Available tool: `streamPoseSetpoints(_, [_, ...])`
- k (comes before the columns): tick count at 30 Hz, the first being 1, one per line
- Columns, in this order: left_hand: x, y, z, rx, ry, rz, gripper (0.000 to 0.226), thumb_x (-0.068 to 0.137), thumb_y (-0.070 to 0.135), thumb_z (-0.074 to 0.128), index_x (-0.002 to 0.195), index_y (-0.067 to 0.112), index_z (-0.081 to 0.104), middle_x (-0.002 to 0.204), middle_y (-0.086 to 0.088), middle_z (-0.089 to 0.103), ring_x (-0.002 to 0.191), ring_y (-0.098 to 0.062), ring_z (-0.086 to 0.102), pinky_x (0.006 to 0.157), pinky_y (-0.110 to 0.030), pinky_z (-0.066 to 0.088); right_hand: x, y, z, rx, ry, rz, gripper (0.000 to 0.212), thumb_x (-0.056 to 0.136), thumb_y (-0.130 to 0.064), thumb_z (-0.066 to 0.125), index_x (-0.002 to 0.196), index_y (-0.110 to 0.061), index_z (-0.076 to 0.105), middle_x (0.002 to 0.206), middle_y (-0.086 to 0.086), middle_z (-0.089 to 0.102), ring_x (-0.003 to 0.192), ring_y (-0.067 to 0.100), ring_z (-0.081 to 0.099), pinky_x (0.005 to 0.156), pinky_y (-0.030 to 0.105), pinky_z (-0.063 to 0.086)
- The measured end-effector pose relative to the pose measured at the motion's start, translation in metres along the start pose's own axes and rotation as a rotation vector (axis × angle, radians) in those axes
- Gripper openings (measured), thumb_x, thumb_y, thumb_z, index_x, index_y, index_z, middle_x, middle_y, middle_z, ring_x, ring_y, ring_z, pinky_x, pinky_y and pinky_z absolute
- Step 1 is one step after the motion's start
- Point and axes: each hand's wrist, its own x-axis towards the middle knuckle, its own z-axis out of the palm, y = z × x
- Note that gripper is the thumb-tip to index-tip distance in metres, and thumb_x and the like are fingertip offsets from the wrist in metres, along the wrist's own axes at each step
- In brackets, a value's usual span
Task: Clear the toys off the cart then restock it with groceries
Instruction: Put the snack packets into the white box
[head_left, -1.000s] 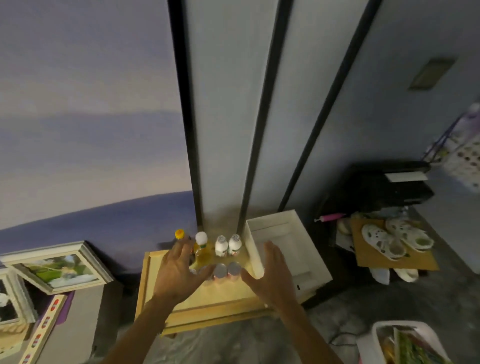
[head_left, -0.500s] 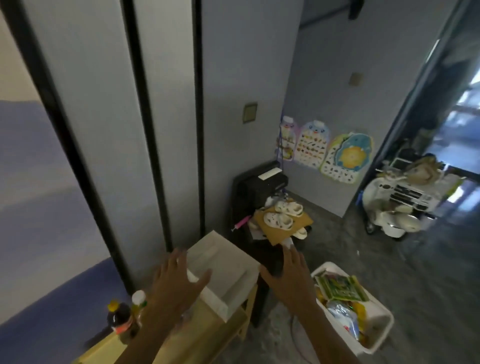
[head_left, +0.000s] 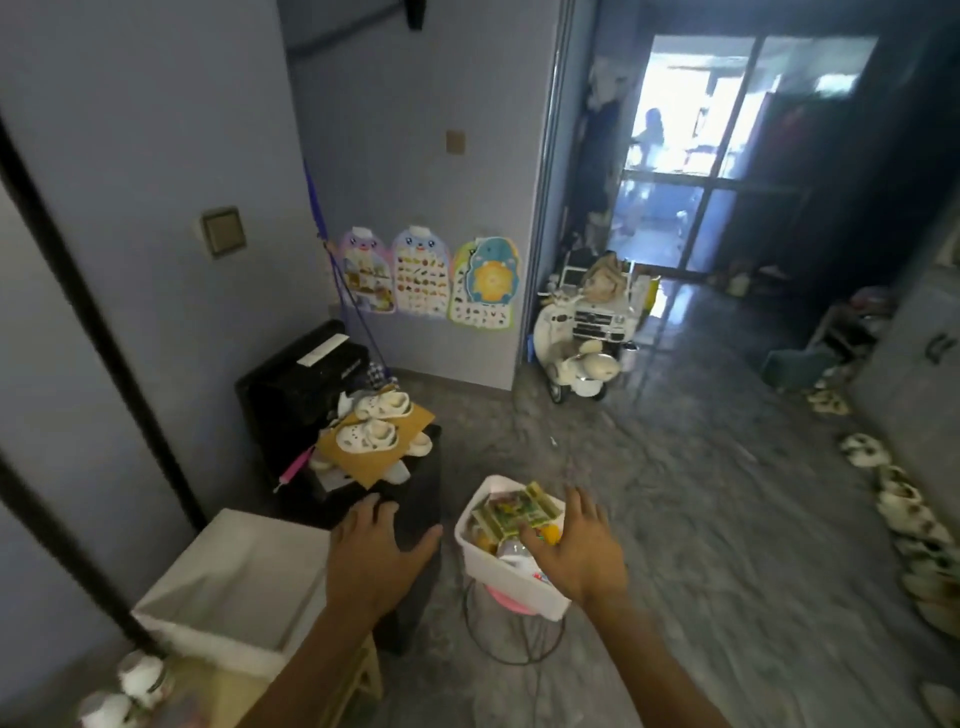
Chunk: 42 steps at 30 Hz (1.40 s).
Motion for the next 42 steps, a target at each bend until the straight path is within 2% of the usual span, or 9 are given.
streamPoseSetpoints(6, [0.036, 0.080, 0.052, 0.033, 0.021, 0.065, 0.100, 0.087, 0.091, 0.041, 0.160, 0.023, 0.044, 0.169, -0.006, 0.038, 0.155, -0.027, 0.036, 0.122, -0.048, 0.034, 0.041, 0.086, -0.017, -0.034, -0.014, 0.077, 0.113, 0.081, -0.090, 0.040, 0.162, -0.010, 0.035, 0.164, 0.012, 0.042, 0.150, 0.033, 0.039, 0.117, 0.046, 0.043])
streamPoseSetpoints(13, [0.062, 0.134, 0.100, 0.038, -0.021, -0.026, 0.104, 0.085, 0.093, 0.033, 0.159, 0.022, 0.044, 0.169, -0.007, 0.037, 0.156, -0.028, 0.034, 0.124, -0.049, 0.033, 0.095, 0.143, -0.016, -0.058, -0.155, 0.099, 0.117, 0.081, -0.097, 0.033, 0.167, -0.018, 0.022, 0.173, 0.005, 0.027, 0.157, 0.030, 0.030, 0.120, 0.050, 0.041])
streamPoseSetpoints(16, [0.077, 0.143, 0.121, 0.053, -0.062, -0.062, 0.100, 0.087, 0.092, 0.035, 0.157, 0.021, 0.046, 0.166, -0.007, 0.041, 0.154, -0.028, 0.038, 0.124, -0.048, 0.034, 0.121, 0.155, -0.006, -0.092, -0.197, 0.067, 0.115, 0.081, -0.097, 0.032, 0.164, -0.018, 0.027, 0.170, 0.005, 0.035, 0.153, 0.030, 0.036, 0.118, 0.048, 0.042])
streamPoseSetpoints(21, [0.114, 0.142, 0.159, 0.076, -0.087, -0.077, 0.097, 0.087, 0.093, 0.041, 0.149, 0.019, 0.056, 0.157, -0.007, 0.051, 0.144, -0.028, 0.050, 0.115, -0.049, 0.042, 0.166, 0.155, 0.014, -0.087, -0.249, -0.005, 0.097, 0.086, -0.084, 0.053, 0.156, -0.018, 0.038, 0.152, 0.007, 0.054, 0.136, 0.030, 0.053, 0.104, 0.043, 0.048])
streamPoseSetpoints(25, [0.160, 0.139, 0.193, 0.054, -0.139, -0.068, 0.094, 0.089, 0.089, 0.047, 0.148, 0.017, 0.055, 0.153, -0.007, 0.053, 0.139, -0.029, 0.053, 0.110, -0.048, 0.044, 0.212, 0.156, 0.042, -0.103, -0.304, -0.020, 0.097, 0.086, -0.085, 0.054, 0.154, -0.017, 0.041, 0.152, 0.007, 0.054, 0.134, 0.028, 0.056, 0.103, 0.042, 0.050])
streamPoseSetpoints(28, [0.198, 0.131, 0.224, 0.024, -0.188, -0.095, 0.098, 0.086, 0.093, 0.038, 0.145, 0.017, 0.057, 0.147, -0.006, 0.056, 0.135, -0.028, 0.056, 0.108, -0.047, 0.045, 0.247, 0.160, 0.069, -0.130, -0.354, 0.004, 0.100, 0.084, -0.088, 0.051, 0.155, -0.018, 0.041, 0.150, 0.007, 0.056, 0.132, 0.028, 0.057, 0.102, 0.043, 0.051])
streamPoseSetpoints(32, [0.243, 0.117, 0.272, -0.013, -0.254, -0.170, 0.115, 0.071, 0.106, 0.014, 0.129, 0.020, 0.064, 0.129, -0.003, 0.063, 0.119, -0.029, 0.062, 0.098, -0.047, 0.048, 0.296, 0.174, 0.117, -0.199, -0.406, 0.011, 0.098, 0.079, -0.093, 0.046, 0.146, -0.022, 0.050, 0.140, 0.003, 0.063, 0.125, 0.024, 0.060, 0.098, 0.040, 0.053])
streamPoseSetpoints(36, [0.275, 0.109, 0.306, 0.005, -0.335, -0.242, 0.106, 0.069, 0.107, 0.017, 0.111, 0.022, 0.065, 0.113, -0.002, 0.065, 0.107, -0.028, 0.065, 0.089, -0.045, 0.052, 0.342, 0.182, 0.166, -0.234, -0.506, -0.050, 0.100, 0.073, -0.099, 0.045, 0.146, -0.030, 0.047, 0.139, -0.003, 0.063, 0.121, 0.023, 0.063, 0.094, 0.041, 0.056])
streamPoseSetpoints(42, [0.313, 0.105, 0.348, 0.009, -0.335, -0.361, 0.122, 0.060, 0.114, 0.021, 0.124, 0.017, 0.059, 0.124, -0.008, 0.066, 0.120, -0.031, 0.063, 0.098, -0.044, 0.050, 0.402, 0.206, 0.250, -0.229, -0.610, -0.135, 0.105, 0.063, -0.111, 0.033, 0.142, -0.042, 0.046, 0.133, -0.010, 0.065, 0.117, 0.020, 0.066, 0.094, 0.046, 0.058])
